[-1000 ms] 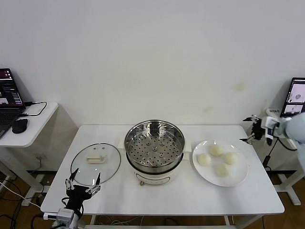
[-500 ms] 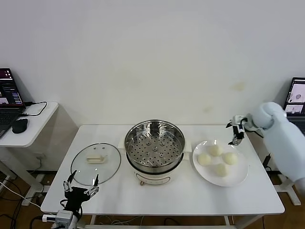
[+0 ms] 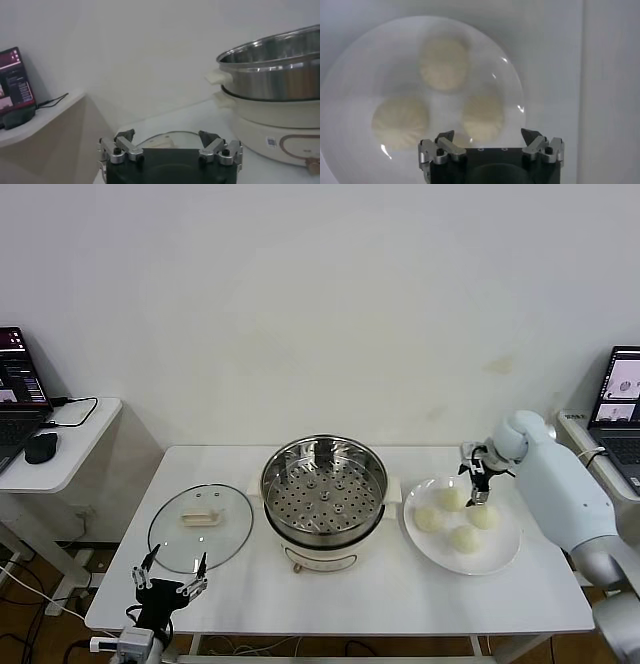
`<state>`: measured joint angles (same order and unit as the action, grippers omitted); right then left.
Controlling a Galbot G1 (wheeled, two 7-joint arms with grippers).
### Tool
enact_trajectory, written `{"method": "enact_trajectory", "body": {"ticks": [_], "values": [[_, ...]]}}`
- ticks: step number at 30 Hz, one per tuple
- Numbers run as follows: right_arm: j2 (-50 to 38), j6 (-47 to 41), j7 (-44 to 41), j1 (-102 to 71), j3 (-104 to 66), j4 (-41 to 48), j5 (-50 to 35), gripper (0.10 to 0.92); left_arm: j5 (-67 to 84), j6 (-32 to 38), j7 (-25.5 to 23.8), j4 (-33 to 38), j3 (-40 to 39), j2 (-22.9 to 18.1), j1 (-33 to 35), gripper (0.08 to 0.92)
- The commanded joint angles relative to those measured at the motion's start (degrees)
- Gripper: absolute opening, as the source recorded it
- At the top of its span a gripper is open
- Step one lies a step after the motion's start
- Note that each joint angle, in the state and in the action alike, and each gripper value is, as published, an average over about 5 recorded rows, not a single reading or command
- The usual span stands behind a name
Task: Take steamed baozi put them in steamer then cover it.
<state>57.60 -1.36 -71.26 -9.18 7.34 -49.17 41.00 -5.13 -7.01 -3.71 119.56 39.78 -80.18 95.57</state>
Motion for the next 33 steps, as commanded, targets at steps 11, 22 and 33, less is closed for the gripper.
{"method": "enact_trajectory", "body": {"ticks": [11,22,33], "values": [[4.56,0.70,2.35,0.00,-1.14,7.24,3.29,0.823,0.09,0.09,0.10,0.39,0.09,-0.03,0.46,0.823],[6.16,0.76,4.30,0.01,-2.17,9.67,5.29,0.823,0.20,0.11,0.21,0.25,0.41,-0.11,0.61,0.823],[6.98,1.16,6.06,0.84,-3.36,13.09,5.31,0.814,0.24,0.10,0.37,-0.28,0.36,-0.38,0.28,0.823]]}}
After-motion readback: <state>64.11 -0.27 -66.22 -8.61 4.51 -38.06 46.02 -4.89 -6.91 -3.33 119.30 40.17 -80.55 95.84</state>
